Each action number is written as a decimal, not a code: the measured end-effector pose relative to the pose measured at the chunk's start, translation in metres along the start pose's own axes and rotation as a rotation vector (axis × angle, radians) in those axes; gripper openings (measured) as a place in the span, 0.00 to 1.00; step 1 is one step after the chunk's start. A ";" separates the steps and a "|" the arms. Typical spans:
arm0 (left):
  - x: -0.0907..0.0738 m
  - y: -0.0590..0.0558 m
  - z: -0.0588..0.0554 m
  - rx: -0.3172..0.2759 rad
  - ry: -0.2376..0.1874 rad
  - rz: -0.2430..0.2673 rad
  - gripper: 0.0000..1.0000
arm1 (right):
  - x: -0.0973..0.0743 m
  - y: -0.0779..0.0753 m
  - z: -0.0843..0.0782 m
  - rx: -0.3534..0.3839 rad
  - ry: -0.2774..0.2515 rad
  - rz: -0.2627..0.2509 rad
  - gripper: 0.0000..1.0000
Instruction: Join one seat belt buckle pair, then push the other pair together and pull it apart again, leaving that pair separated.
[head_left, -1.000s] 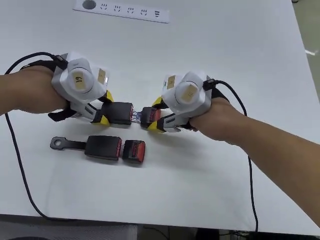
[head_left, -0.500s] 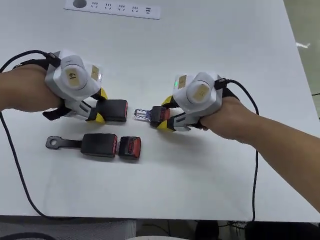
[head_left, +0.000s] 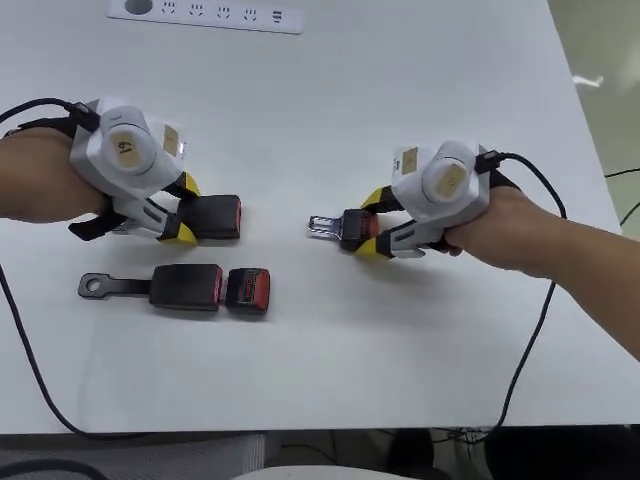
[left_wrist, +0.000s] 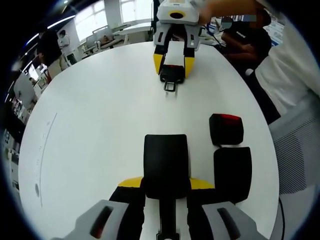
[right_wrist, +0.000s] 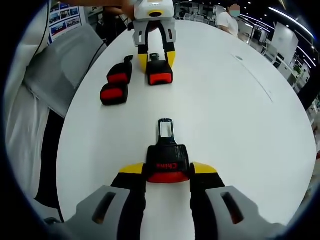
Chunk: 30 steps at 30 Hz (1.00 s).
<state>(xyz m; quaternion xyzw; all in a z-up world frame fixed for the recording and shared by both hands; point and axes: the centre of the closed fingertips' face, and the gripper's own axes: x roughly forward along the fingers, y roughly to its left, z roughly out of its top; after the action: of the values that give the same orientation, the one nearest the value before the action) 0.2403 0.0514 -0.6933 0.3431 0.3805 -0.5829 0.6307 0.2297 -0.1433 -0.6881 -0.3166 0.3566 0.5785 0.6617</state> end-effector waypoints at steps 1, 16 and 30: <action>-0.001 -0.001 0.002 -0.003 -0.002 -0.003 0.32 | 0.001 -0.001 -0.003 0.004 0.007 0.001 0.32; -0.002 -0.003 0.005 0.012 0.006 0.032 0.33 | 0.002 0.000 -0.006 0.033 0.036 -0.026 0.35; -0.038 -0.004 0.014 -0.034 -0.089 0.138 0.45 | -0.018 0.015 0.040 0.148 -0.085 -0.122 0.43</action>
<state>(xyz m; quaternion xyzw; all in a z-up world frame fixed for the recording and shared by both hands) 0.2362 0.0570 -0.6535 0.3314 0.3372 -0.5461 0.6915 0.2173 -0.1178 -0.6511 -0.2633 0.3500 0.5221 0.7318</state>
